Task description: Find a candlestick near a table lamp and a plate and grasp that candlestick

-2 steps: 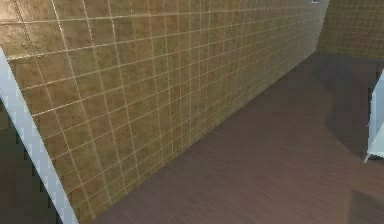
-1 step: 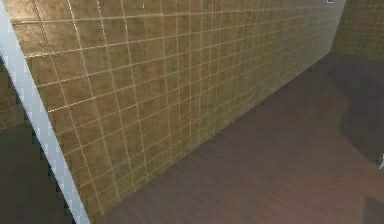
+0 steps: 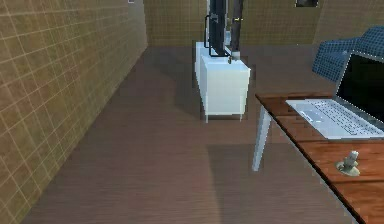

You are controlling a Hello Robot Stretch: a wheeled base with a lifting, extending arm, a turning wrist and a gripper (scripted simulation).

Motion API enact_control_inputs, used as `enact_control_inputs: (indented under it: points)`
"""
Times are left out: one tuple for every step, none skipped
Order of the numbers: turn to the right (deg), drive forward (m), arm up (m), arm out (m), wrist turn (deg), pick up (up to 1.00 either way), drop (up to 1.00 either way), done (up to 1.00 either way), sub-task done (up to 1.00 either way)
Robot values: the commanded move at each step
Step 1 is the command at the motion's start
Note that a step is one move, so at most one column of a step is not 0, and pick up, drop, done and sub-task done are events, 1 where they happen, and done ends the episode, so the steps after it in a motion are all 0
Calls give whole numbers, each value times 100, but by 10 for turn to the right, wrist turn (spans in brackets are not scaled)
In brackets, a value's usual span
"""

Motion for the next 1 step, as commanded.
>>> enact_control_inputs:
  points:
    - [210,0,0,0,0,0,0,0,0]
